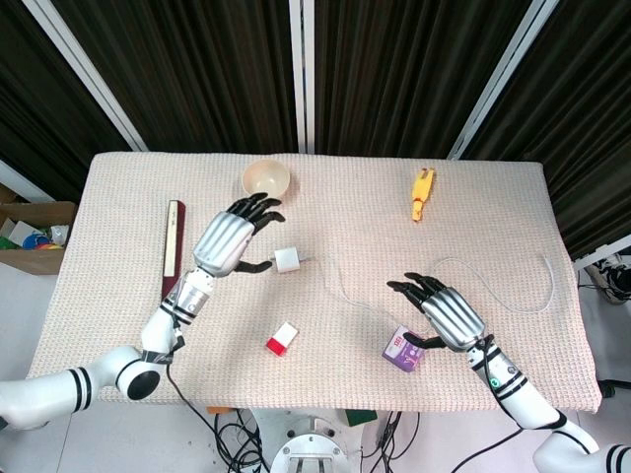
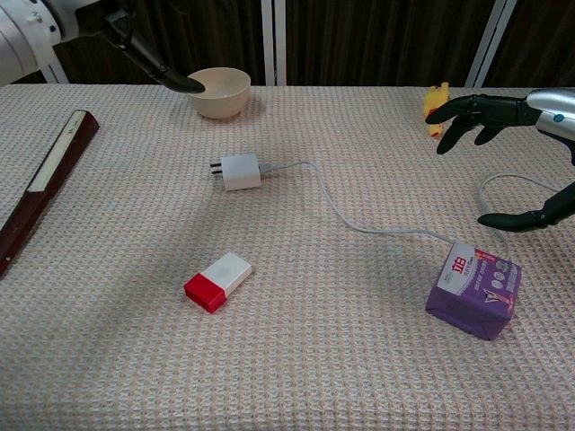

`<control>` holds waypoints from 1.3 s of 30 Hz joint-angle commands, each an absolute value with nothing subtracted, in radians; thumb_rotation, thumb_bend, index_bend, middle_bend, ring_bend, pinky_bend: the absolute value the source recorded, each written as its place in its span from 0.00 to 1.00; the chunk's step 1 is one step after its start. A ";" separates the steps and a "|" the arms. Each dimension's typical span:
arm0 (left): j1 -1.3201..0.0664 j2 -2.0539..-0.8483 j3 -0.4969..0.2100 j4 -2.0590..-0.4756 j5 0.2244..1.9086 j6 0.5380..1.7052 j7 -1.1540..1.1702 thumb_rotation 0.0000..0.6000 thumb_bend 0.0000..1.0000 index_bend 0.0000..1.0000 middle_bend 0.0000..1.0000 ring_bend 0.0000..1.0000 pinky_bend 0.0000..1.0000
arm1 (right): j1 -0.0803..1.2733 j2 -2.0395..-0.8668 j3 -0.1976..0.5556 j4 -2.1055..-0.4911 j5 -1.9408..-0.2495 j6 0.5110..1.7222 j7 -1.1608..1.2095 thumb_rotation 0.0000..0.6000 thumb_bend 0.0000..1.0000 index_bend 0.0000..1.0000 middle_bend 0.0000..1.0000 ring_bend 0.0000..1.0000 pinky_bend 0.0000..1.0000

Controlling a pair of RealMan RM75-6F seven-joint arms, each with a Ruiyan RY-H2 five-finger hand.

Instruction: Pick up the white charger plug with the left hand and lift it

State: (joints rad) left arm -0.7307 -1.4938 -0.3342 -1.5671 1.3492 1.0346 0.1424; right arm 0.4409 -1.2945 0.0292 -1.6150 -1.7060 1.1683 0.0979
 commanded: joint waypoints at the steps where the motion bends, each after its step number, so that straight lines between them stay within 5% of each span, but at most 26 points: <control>1: -0.763 -1.522 -0.349 -1.538 1.310 1.010 0.163 1.00 0.09 0.29 0.17 0.10 0.22 | 0.444 -1.298 0.027 -1.608 -1.706 1.173 0.104 1.00 0.22 0.18 0.28 0.11 0.26; 7: -0.786 -1.548 -0.340 -1.502 1.219 0.979 0.205 1.00 0.09 0.29 0.17 0.15 0.24 | 0.421 -1.268 0.016 -1.602 -1.706 1.223 0.104 1.00 0.23 0.19 0.28 0.11 0.26; 10: -0.788 -1.555 -0.318 -1.498 1.127 0.969 0.310 1.00 0.08 0.29 0.21 0.37 0.48 | 0.389 -1.234 0.012 -1.609 -1.706 1.281 0.080 1.00 0.23 0.19 0.28 0.12 0.26; 12: -0.791 -1.564 -0.303 -1.502 1.072 0.974 0.384 1.00 0.08 0.29 0.24 0.55 0.73 | 0.370 -1.217 0.010 -1.615 -1.706 1.315 0.070 1.00 0.23 0.20 0.28 0.12 0.26; 17: -0.804 -1.619 -0.262 -1.507 0.966 1.010 0.542 1.00 0.05 0.29 0.28 0.74 0.95 | 0.334 -1.178 0.006 -1.632 -1.702 1.371 0.065 1.00 0.23 0.20 0.28 0.12 0.26; 27: -0.863 -1.803 -0.248 -1.361 0.877 1.007 0.601 1.00 0.02 0.29 0.25 0.77 0.99 | 0.308 -1.163 0.002 -1.656 -1.700 1.400 0.048 1.00 0.23 0.20 0.28 0.12 0.26; 39: -0.913 -1.927 -0.357 -1.093 0.842 0.973 0.472 1.00 0.02 0.29 0.26 0.77 0.99 | 0.290 -1.181 0.002 -1.653 -1.679 1.401 0.024 1.00 0.23 0.20 0.28 0.12 0.27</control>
State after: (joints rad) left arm -0.9016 -1.9138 -0.3325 -1.1243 0.8568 0.9862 0.4949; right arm 0.2908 -1.1798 0.0014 -1.6544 -1.6798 1.4008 0.0242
